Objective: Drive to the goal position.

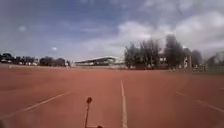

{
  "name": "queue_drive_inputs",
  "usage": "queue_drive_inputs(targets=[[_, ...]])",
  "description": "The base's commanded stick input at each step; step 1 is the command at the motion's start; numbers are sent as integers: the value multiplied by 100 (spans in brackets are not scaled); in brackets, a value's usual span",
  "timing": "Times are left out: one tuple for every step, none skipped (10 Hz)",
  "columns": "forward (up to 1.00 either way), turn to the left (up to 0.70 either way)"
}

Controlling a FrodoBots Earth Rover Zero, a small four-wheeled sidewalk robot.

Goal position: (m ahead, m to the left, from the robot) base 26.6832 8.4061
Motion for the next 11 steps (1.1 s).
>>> queue_drive_inputs(targets=[[70,0],[70,0],[70,0],[70,0],[70,0],[70,0],[70,0],[70,0],[70,0],[70,0],[70,0]])
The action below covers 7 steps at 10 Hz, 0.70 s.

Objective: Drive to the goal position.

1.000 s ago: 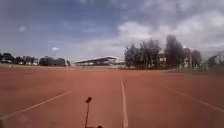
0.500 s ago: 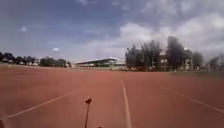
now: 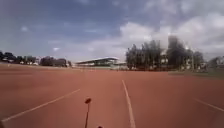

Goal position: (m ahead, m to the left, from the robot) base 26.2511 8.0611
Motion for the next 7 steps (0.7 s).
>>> queue_drive_inputs(targets=[[70,0],[70,0],[70,0],[70,0],[70,0],[70,0],[70,0]])
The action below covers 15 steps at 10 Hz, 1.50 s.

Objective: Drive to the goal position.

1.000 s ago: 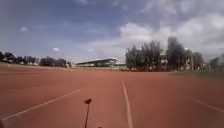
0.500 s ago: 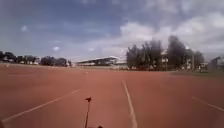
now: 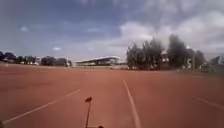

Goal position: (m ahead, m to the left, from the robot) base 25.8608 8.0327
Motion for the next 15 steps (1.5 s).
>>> queue_drive_inputs(targets=[[70,0],[70,0],[70,0],[70,0],[70,0],[70,0],[70,0],[70,0],[70,0],[70,0],[70,0],[70,0],[70,0],[70,0],[70,0]])
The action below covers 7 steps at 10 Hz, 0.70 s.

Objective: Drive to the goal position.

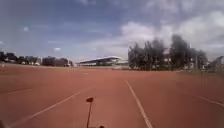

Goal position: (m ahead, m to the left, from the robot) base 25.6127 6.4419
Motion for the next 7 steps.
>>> queue_drive_inputs(targets=[[70,0],[70,0],[70,0],[70,0],[70,0],[70,0],[70,0]])
